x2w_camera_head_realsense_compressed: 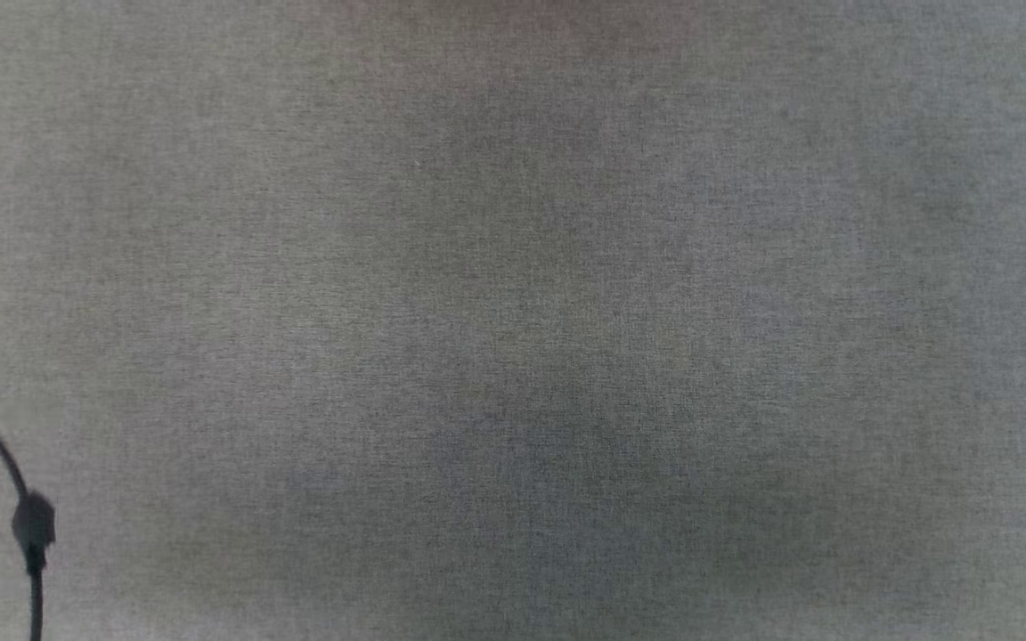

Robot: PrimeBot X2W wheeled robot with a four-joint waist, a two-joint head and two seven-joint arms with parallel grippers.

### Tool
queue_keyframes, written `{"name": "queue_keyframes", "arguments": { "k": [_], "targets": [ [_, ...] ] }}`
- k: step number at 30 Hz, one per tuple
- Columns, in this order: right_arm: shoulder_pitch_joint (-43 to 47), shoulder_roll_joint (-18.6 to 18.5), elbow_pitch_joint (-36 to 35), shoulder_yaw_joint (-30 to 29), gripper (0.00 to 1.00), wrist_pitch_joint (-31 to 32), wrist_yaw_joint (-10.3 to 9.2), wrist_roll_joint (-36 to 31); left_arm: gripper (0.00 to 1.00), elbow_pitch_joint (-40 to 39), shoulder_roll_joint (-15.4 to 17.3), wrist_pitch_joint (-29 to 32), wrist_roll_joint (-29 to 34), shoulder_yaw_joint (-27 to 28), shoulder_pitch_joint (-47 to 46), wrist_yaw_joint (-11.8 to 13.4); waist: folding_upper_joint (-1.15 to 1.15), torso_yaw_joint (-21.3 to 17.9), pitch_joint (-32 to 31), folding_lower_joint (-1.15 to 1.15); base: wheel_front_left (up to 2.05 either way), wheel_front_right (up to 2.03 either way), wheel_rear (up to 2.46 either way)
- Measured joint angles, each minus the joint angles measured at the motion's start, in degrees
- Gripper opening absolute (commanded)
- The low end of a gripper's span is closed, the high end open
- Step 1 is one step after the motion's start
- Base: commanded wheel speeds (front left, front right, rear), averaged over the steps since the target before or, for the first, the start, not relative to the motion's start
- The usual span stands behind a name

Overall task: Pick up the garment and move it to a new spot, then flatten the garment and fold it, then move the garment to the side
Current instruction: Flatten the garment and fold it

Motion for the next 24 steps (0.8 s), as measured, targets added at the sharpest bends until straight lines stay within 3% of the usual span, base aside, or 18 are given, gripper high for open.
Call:
{"name": "queue_keyframes", "arguments": {
  "k": [3,9,18,24],
  "targets": [
    [3.0,0.4,2.0,2.1,0.00,0.0,0.00,3.5,0.00,1.4,-0.4,2.0,-2.6,-2.7,3.5,-0.2,0.00,0.4,-0.6,0.00,0.00,0.00,0.00],
    [11.0,0.3,-0.1,8.2,0.00,4.8,0.00,14.8,0.00,-1.8,1.3,13.8,-13.5,-8.8,13.0,-0.3,0.00,1.1,-2.8,0.00,0.00,0.00,0.00],
    [27.4,-8.3,-17.4,16.9,0.00,17.8,0.00,32.6,0.00,-12.4,8.2,30.9,-28.2,-13.0,28.0,-0.3,0.00,1.9,-7.3,0.00,0.00,0.00,0.00],
    [38.7,-12.6,-27.9,15.8,0.00,25.3,-0.01,41.4,0.00,-20.7,12.3,37.6,-32.2,-13.9,38.1,0.8,0.00,2.2,-10.2,0.00,0.00,0.00,0.00]
  ]
}}
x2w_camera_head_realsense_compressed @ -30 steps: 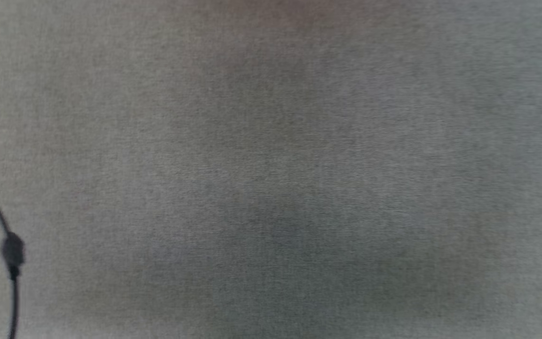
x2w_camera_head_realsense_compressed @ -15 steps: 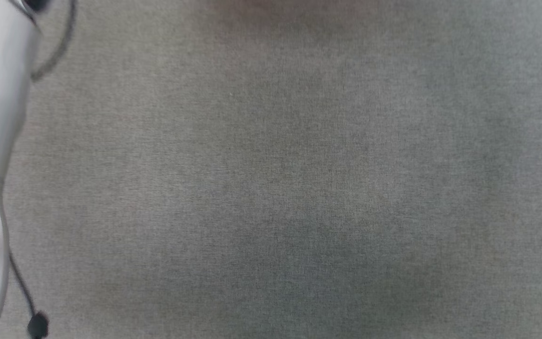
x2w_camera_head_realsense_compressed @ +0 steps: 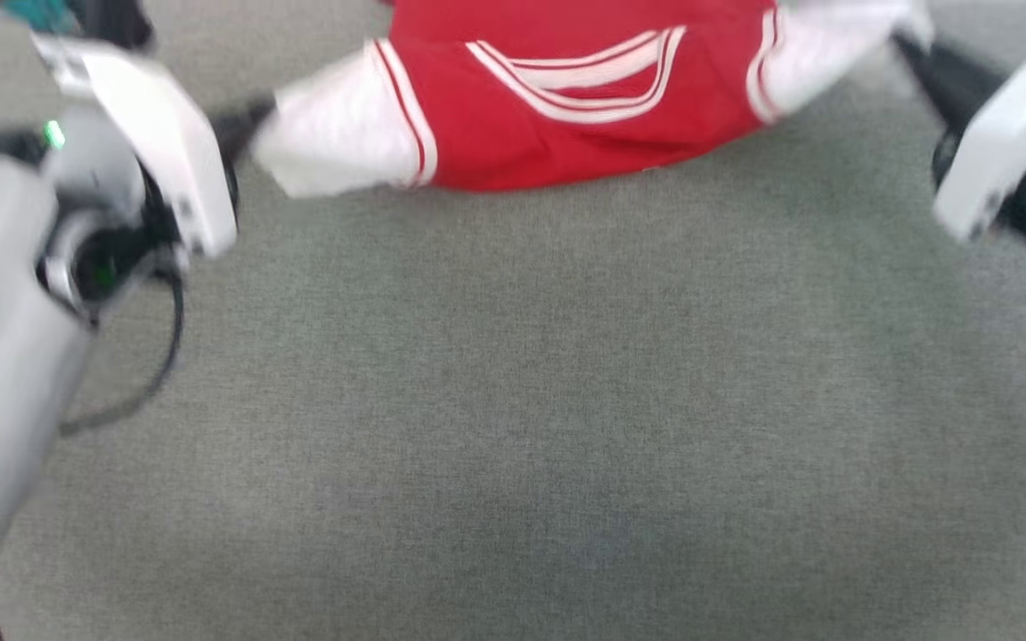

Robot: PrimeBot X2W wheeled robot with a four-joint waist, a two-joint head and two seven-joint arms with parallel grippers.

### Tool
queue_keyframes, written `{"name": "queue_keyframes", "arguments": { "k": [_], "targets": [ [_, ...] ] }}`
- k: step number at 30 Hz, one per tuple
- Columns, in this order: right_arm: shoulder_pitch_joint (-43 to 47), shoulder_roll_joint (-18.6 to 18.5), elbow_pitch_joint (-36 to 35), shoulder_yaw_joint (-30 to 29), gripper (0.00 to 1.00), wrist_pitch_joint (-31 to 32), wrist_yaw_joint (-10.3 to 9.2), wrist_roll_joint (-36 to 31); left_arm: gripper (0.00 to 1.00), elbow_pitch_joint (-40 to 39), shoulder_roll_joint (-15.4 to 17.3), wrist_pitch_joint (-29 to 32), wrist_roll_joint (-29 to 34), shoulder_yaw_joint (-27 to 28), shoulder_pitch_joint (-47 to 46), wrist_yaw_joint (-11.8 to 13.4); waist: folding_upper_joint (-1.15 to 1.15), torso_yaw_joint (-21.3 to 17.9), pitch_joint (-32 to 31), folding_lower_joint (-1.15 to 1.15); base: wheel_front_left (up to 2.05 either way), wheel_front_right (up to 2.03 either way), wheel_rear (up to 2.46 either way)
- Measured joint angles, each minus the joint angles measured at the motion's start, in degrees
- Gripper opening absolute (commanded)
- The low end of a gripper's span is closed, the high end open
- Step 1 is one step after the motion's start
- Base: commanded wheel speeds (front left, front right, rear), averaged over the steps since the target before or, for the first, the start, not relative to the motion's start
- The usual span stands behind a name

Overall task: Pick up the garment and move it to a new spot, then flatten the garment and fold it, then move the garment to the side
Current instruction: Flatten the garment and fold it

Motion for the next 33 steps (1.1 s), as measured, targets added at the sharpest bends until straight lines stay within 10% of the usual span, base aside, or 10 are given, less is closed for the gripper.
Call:
{"name": "queue_keyframes", "arguments": {
  "k": [19,33],
  "targets": [
    [30.8,-6.9,-21.5,-6.5,0.00,20.4,0.00,3.3,0.00,-27.5,11.9,5.3,-6.4,-3.0,31.7,14.9,0.00,-1.5,-5.3,0.00,0.00,0.00,0.00],
    [48.6,-7.5,-27.8,-14.2,0.00,35.4,0.00,6.6,0.00,-32.8,16.3,6.5,-8.8,-4.6,42.5,22.8,0.00,-1.7,-5.2,0.00,0.00,0.00,0.00]
  ]
}}
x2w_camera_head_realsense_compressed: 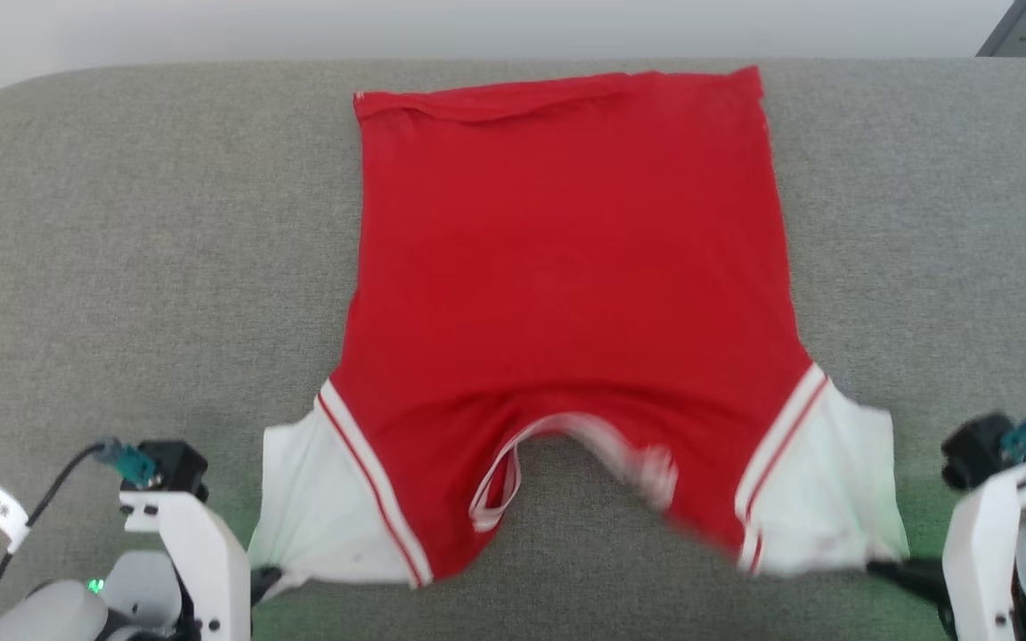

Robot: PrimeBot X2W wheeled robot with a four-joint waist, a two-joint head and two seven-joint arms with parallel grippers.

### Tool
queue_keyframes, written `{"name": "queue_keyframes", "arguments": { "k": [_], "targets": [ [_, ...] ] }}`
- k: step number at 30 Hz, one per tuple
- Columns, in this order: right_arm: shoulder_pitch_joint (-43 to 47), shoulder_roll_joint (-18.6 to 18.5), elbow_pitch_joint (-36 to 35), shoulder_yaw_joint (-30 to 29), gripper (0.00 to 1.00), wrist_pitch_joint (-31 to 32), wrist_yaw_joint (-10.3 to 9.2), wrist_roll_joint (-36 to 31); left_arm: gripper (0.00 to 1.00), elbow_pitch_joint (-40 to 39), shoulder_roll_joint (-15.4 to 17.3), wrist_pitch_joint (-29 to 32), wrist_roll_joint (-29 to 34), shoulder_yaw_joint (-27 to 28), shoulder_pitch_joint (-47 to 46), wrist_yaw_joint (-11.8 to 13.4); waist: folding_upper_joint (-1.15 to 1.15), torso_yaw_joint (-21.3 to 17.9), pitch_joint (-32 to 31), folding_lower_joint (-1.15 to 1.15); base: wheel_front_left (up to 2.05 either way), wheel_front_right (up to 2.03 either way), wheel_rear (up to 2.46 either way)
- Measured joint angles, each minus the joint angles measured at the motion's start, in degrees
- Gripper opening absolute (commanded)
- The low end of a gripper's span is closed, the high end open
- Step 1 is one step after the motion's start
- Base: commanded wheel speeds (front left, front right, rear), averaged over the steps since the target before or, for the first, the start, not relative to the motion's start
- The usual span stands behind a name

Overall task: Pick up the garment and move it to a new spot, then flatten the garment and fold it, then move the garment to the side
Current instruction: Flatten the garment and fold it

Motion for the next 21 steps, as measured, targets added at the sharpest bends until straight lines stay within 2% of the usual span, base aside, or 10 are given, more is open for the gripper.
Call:
{"name": "queue_keyframes", "arguments": {
  "k": [6,13,14,15,16,17,21],
  "targets": [
    [6.1,1.6,-1.7,-4.0,0.00,3.6,0.01,-0.8,0.00,-0.8,0.3,1.1,-0.8,-0.8,2.4,2.3,0.00,0.3,0.8,0.00,0.00,0.00,0.00],
    [8.3,6.0,-1.0,-8.7,0.00,3.9,0.10,-5.4,0.00,-0.9,-1.2,-0.2,-1.0,-0.7,2.6,2.4,0.00,0.9,2.2,0.00,0.00,0.00,0.00],
    [8.4,6.5,-0.9,-9.2,0.05,3.9,0.10,-6.1,0.00,-0.8,-1.4,-0.3,-0.9,-0.6,2.5,2.3,0.00,1.0,2.4,0.00,0.00,0.00,0.00],
    [8.4,7.1,-1.0,-9.7,0.39,3.8,0.20,-7.0,0.00,-0.8,-1.6,-0.7,-0.9,-0.5,2.4,2.2,0.00,1.1,2.6,0.00,0.00,0.00,0.00],
    [8.4,7.8,-1.1,-10.3,0.87,3.8,0.20,-7.6,0.00,-0.8,-1.8,-0.9,-0.7,-0.4,2.3,2.1,0.00,1.1,2.8,0.00,0.00,0.00,0.00],
    [8.4,8.4,-1.4,-10.9,1.00,3.9,0.20,-8.1,0.00,-0.8,-1.9,-1.3,-0.6,-0.3,2.3,1.7,0.00,1.2,3.0,0.00,0.00,0.00,0.00],
    [7.1,10.3,-5.6,-14.1,1.00,4.4,0.21,-9.4,0.00,-1.2,-2.6,-2.8,-0.1,0.1,1.7,1.2,0.00,1.3,3.8,0.00,0.00,0.00,0.00]
  ]
}}
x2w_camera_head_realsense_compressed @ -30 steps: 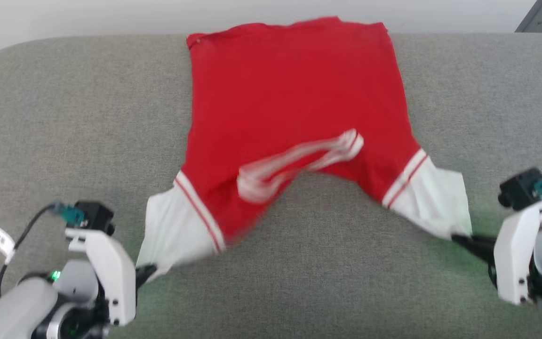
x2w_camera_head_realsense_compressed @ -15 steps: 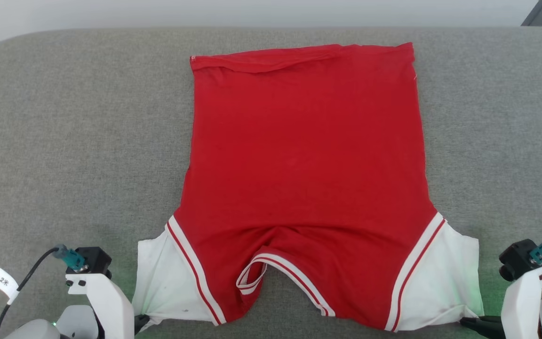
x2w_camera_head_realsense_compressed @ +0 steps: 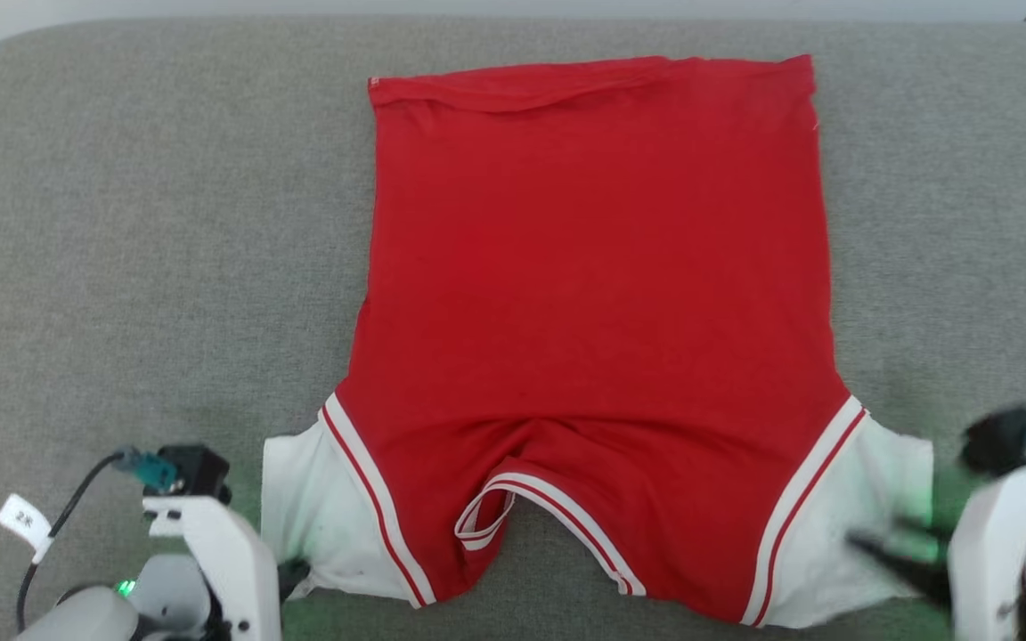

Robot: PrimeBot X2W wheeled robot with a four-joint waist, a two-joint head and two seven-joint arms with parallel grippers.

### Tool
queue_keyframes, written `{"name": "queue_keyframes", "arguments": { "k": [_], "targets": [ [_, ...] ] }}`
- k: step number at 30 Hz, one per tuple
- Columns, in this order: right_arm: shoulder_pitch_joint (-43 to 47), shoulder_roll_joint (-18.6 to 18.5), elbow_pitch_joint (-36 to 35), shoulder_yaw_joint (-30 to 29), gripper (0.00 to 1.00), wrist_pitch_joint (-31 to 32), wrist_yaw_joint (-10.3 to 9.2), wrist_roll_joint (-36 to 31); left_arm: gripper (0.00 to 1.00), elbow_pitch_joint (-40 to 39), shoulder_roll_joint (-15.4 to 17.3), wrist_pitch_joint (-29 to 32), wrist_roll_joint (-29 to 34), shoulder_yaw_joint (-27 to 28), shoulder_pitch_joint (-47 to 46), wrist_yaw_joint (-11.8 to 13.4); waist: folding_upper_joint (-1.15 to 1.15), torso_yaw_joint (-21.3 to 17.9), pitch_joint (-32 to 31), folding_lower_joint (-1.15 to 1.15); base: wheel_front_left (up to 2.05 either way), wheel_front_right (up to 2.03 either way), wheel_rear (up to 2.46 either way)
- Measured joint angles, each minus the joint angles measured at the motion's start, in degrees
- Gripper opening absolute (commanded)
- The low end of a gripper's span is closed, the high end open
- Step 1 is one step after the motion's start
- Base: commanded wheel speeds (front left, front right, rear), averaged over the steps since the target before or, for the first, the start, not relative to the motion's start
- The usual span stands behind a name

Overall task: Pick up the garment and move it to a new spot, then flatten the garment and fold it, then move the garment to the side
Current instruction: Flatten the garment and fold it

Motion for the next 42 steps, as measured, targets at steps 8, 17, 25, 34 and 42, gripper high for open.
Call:
{"name": "queue_keyframes", "arguments": {
  "k": [8,17,25,34,42],
  "targets": [
    [-8.7,3.1,-7.6,-7.6,1.00,-1.6,-0.21,-5.8,0.00,-1.0,-2.9,-4.2,2.8,0.9,-3.5,-2.1,0.00,0.7,2.2,0.00,0.00,0.00,0.00],
    [-27.5,5.8,3.0,-8.0,1.00,-10.1,-0.21,-13.3,0.00,1.1,-7.6,-8.5,6.5,0.7,-9.3,-6.0,0.00,3.4,5.7,0.00,0.00,0.00,0.00],
    [-43.4,4.3,22.5,-5.7,1.00,-12.3,-0.21,-16.5,0.00,5.7,-12.7,-13.3,9.5,-0.4,-13.8,-10.8,0.00,7.3,8.7,0.00,0.00,0.00,0.00],
    [-56.5,2.7,40.9,-2.9,1.00,-10.7,-0.21,-20.4,0.00,13.0,-19.3,-20.2,12.6,-1.6,-18.6,-16.9,0.00,12.0,11.0,0.00,0.00,0.00,0.00],
    [-63.0,1.7,51.6,-3.0,1.00,-6.8,-0.20,-22.8,0.00,19.9,-24.3,-26.1,14.3,-2.5,-21.6,-21.0,0.00,15.1,12.5,0.00,0.00,0.00,0.00]
  ]
}}
